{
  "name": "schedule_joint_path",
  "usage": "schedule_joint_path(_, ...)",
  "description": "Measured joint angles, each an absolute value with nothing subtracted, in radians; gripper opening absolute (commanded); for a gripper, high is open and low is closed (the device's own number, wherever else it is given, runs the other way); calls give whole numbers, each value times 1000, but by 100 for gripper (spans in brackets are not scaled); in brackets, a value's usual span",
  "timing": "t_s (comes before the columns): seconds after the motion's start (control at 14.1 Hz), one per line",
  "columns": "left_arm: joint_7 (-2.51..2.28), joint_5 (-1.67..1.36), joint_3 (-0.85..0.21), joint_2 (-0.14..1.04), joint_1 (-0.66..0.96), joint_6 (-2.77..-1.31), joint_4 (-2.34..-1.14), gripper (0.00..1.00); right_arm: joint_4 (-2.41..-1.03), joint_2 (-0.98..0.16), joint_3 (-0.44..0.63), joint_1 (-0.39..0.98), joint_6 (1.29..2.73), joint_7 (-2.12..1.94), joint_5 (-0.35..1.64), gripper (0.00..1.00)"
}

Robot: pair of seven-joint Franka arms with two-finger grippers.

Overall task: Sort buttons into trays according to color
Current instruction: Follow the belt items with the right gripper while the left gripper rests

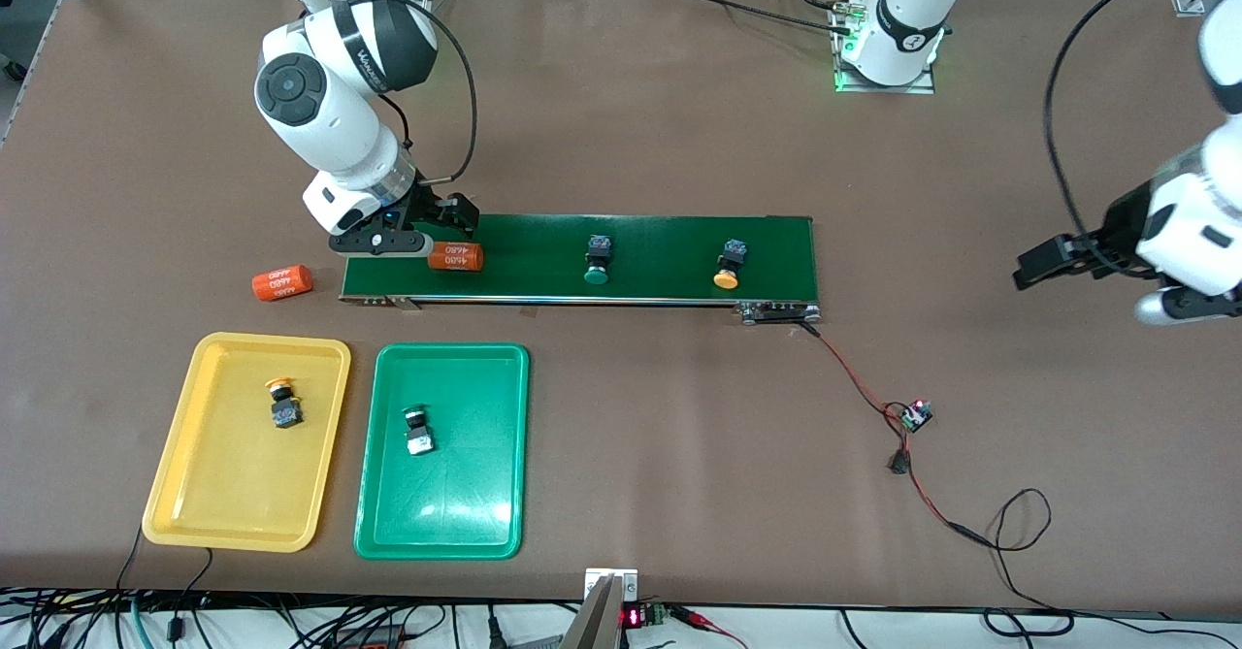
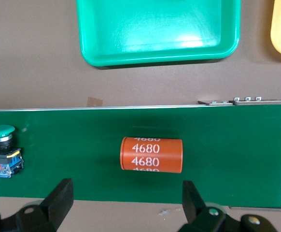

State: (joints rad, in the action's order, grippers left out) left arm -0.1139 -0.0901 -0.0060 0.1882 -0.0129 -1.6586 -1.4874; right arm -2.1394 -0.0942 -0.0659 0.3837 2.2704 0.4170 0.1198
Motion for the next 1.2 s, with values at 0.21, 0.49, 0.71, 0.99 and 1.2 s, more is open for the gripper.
schedule_joint_path(0.21, -51, -111, 173, 171, 151, -1617, -1501, 100, -2139, -96, -66, 384, 2271, 424, 120, 100)
schedule_joint_path(0.49, -51, -112, 150, 133, 206, -1592, -1500, 100, -2139, -102, -79, 398, 2281, 459, 120, 100)
schedule_joint_path(0.71, -50, -112, 147, 117, 194, -1523, -1499, 100, -2139, -110, -83, 402, 2290, 466, 120, 100)
schedule_joint_path(0.99, -34, -112, 150, 118, 146, -1633, -1506, 100, -2139, -122, -84, 409, 2303, 480, 120, 100)
schedule_joint_path(1.2, -33, -112, 147, 97, 144, -1636, -1509, 100, -2139, -153, -89, 449, 2354, 518, 120, 100)
